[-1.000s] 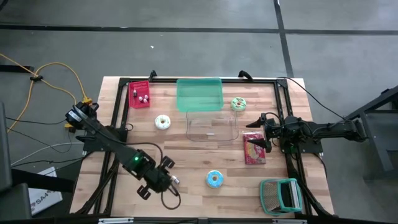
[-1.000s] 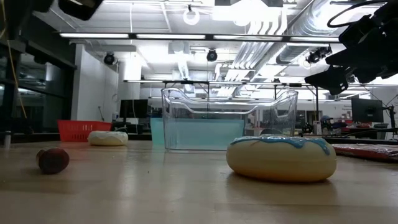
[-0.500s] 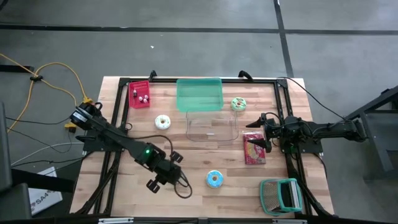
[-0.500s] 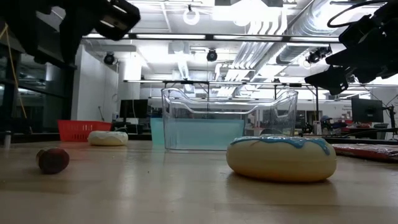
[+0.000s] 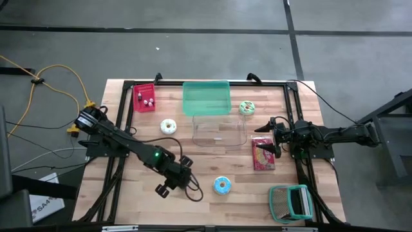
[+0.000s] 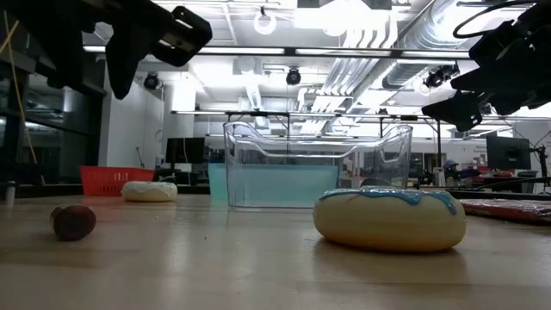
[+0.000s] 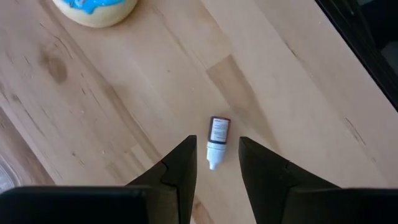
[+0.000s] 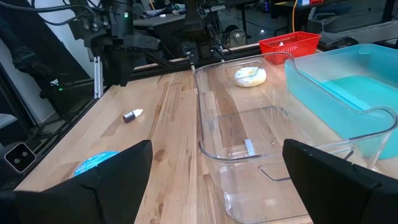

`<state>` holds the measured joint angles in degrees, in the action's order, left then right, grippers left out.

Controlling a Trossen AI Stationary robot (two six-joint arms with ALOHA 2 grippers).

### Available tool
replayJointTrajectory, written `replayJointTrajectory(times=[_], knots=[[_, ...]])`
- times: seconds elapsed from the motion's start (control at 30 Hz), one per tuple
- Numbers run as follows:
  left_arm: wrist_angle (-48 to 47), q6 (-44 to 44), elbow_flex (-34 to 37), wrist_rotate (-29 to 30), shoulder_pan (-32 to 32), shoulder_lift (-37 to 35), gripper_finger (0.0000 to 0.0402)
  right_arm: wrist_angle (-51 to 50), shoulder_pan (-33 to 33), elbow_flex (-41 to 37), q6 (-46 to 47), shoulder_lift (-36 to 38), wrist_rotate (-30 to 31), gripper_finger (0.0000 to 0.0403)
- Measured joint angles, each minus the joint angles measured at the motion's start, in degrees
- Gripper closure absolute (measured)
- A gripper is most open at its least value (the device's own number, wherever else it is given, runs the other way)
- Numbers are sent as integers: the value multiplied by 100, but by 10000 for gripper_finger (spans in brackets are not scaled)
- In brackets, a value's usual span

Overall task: Pick & Place Food Item
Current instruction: Put the red food coloring bottle into the red bin

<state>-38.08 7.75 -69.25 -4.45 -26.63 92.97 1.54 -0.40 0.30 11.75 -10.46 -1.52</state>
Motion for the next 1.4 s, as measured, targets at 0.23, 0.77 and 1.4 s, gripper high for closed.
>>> replayJointTrajectory(times=[0.23, 0.77, 1.4], knots=[[-1, -4, 0, 0, 0, 0, 288, 0, 2, 0, 0, 0, 1, 53], [264, -48, 0, -20, -44, 494, 288, 11, 0, 0, 0, 0, -1, 53], [427, -133, 6, 18, -266, 909, 288, 10, 1, 0, 0, 0, -1, 53]])
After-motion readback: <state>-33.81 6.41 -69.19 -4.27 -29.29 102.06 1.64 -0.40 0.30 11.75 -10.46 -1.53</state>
